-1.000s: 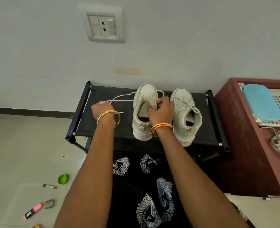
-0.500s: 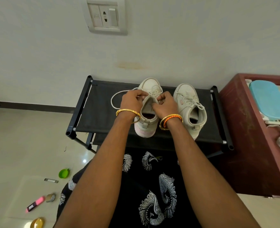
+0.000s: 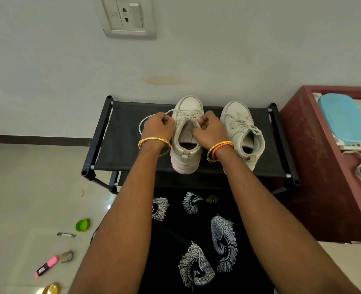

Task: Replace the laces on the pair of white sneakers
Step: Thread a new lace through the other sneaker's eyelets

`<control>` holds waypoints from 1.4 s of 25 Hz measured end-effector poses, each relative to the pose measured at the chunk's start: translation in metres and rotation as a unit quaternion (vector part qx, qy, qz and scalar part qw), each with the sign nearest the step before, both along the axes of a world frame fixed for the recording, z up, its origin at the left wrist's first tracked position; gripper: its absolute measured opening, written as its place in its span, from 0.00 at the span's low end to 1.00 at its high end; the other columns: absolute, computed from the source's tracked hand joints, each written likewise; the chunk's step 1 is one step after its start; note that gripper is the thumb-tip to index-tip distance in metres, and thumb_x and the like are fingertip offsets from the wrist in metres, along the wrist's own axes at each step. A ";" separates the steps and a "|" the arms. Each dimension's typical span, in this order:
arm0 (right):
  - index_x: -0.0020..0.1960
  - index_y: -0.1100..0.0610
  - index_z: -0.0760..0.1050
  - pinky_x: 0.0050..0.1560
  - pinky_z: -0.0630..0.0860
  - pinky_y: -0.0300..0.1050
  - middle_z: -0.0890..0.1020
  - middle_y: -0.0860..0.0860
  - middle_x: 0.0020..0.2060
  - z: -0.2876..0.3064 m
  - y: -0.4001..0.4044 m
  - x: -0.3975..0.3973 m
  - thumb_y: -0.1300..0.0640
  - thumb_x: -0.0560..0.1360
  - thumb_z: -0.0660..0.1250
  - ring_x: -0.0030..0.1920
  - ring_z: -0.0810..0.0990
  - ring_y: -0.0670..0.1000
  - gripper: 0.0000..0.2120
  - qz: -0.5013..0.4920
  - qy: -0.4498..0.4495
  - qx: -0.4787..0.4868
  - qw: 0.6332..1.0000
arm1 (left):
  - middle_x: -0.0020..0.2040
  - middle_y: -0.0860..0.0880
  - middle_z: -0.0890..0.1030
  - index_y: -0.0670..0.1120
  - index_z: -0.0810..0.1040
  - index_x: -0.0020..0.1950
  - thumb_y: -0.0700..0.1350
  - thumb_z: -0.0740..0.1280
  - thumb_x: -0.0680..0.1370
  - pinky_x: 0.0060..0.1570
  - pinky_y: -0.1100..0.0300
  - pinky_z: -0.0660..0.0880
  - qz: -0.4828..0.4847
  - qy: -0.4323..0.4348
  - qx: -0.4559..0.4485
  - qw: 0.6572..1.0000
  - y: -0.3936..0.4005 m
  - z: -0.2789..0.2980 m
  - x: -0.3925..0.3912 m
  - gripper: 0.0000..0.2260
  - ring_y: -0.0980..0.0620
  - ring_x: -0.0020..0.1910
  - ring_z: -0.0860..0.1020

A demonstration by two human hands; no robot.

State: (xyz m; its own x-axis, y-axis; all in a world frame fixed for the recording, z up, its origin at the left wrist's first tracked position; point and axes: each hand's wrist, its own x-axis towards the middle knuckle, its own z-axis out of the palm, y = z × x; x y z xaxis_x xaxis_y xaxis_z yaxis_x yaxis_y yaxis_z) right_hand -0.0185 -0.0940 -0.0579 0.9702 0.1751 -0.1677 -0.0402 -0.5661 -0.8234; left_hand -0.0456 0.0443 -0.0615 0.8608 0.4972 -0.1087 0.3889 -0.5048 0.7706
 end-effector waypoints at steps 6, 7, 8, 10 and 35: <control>0.47 0.56 0.68 0.31 0.66 0.35 0.71 0.46 0.32 -0.001 -0.002 0.000 0.62 0.70 0.67 0.31 0.69 0.43 0.09 0.005 -0.001 0.009 1.000 | 0.57 0.41 0.76 0.41 0.76 0.55 0.43 0.61 0.79 0.49 0.55 0.71 0.249 -0.016 -0.042 0.967 0.027 0.001 -0.006 0.09 0.44 0.54 0.77; 0.47 0.56 0.68 0.31 0.66 0.35 0.71 0.46 0.32 -0.001 -0.002 0.000 0.62 0.70 0.67 0.31 0.69 0.43 0.09 0.007 0.003 0.007 1.000 | 0.60 0.40 0.74 0.42 0.75 0.58 0.43 0.62 0.78 0.52 0.53 0.71 0.247 -0.006 -0.034 0.968 0.030 0.000 -0.007 0.10 0.43 0.57 0.75; 0.47 0.56 0.68 0.31 0.66 0.35 0.71 0.46 0.32 -0.001 -0.002 0.000 0.62 0.70 0.67 0.31 0.69 0.43 0.09 0.007 0.005 0.005 1.000 | 0.62 0.41 0.72 0.44 0.74 0.61 0.42 0.63 0.77 0.55 0.53 0.71 0.222 -0.004 -0.012 0.975 0.029 0.001 -0.009 0.13 0.43 0.59 0.73; 0.47 0.56 0.68 0.31 0.66 0.35 0.71 0.46 0.32 -0.001 -0.003 0.001 0.61 0.71 0.67 0.31 0.69 0.44 0.09 0.009 0.010 0.005 1.000 | 0.64 0.42 0.72 0.48 0.75 0.65 0.40 0.66 0.76 0.58 0.55 0.71 0.106 -0.040 0.034 0.993 0.024 0.001 -0.007 0.17 0.45 0.60 0.73; 0.40 0.54 0.65 0.31 0.63 0.38 0.69 0.47 0.33 -0.003 -0.002 0.005 0.62 0.71 0.64 0.32 0.67 0.46 0.08 0.031 0.032 -0.031 0.999 | 0.38 0.48 0.79 0.46 0.80 0.43 0.48 0.62 0.79 0.61 0.47 0.64 0.078 0.135 0.130 0.979 -0.010 -0.005 0.008 0.10 0.48 0.42 0.76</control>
State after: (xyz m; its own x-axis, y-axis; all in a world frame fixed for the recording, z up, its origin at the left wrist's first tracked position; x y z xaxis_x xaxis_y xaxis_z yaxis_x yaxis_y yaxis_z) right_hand -0.0137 -0.0961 -0.0604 0.9447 0.2219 -0.2415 -0.0551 -0.6185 -0.7838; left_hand -0.0373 0.0341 -0.0662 0.7301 0.6610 -0.1731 0.6480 -0.5893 0.4825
